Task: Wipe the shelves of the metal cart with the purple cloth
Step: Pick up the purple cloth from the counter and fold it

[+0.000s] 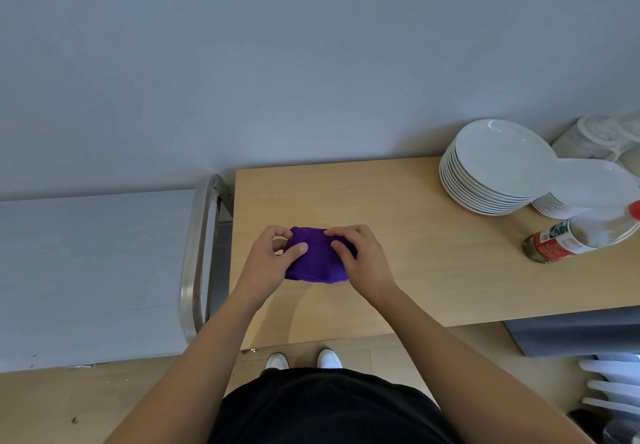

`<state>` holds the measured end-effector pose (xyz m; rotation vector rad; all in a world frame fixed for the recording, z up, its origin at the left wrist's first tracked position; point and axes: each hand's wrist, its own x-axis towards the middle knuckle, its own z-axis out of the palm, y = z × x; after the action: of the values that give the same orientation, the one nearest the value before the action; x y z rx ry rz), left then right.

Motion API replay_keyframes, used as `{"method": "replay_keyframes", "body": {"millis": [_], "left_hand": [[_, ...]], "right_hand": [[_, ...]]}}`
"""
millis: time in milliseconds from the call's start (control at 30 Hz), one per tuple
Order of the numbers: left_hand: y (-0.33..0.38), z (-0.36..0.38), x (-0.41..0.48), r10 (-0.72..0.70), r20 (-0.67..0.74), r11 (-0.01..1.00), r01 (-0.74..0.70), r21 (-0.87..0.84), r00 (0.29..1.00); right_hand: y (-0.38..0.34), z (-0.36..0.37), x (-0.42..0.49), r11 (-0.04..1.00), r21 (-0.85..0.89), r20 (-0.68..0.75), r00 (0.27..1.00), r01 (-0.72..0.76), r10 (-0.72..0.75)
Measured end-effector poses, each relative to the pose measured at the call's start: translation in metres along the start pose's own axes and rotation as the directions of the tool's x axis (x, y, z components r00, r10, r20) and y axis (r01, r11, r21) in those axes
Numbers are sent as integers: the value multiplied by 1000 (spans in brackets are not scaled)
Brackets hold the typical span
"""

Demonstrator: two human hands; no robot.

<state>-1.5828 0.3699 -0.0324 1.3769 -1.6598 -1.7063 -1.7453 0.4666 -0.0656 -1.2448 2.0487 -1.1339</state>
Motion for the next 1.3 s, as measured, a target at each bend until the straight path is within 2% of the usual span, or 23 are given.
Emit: {"method": "replay_keyframes", "body": {"millis": [100, 167, 233, 333, 433, 567, 733, 867, 933, 1033, 1167, 1233, 1300], "left_hand": [[4, 0, 0, 19, 20, 999, -18, -35, 1000], [5, 0, -2, 46, 35, 999, -46, -18, 998], [6, 1, -3, 59, 38, 998, -58, -23, 998], [11, 2, -5, 47, 83, 993, -37, -116, 995], [16, 2, -8, 54, 121, 988, -35, -153, 991], [12, -1, -8, 88, 79, 993, -81, -85, 993], [5, -4, -5, 21, 29, 999, -20, -50, 999], [7, -3, -1, 32, 94, 999, -28, -43, 995], [8, -1, 0, 61, 129, 998, -64, 13, 990], [7, -5, 5, 64, 92, 992, -73, 99, 994], [5, -14, 10, 87, 34, 950, -94, 297, 996], [6, -11, 10, 89, 64, 935, -105, 339, 994], [6, -7, 11, 71, 113, 922, -108, 371, 991]], "right_hand": [[-1, 5, -2, 992, -123, 44, 999, -8, 13], [-2, 6, -7, 995, -95, 147, 988, -28, 42], [-3, 8, -11, 998, -57, 216, 976, 18, -5], [-3, 13, -15, 997, -25, 226, 972, 69, -62], [-7, 16, -16, 1000, 24, 167, 986, -8, 4], [-12, 9, -12, 985, 135, 264, 962, -106, 68], [-15, 3, -11, 999, 1, 231, 972, -37, 35], [-27, 1, -10, 983, 126, 386, 919, -134, 75], [-25, 7, -8, 986, 95, 347, 933, -133, 93], [-18, 10, -4, 963, 167, 235, 957, -210, 168], [-8, 2, 5, 958, 78, 51, 961, -275, 271], [-9, 2, 7, 968, 74, 45, 970, -240, 237], [-12, 4, 7, 993, 23, 96, 988, -120, 117]]}}
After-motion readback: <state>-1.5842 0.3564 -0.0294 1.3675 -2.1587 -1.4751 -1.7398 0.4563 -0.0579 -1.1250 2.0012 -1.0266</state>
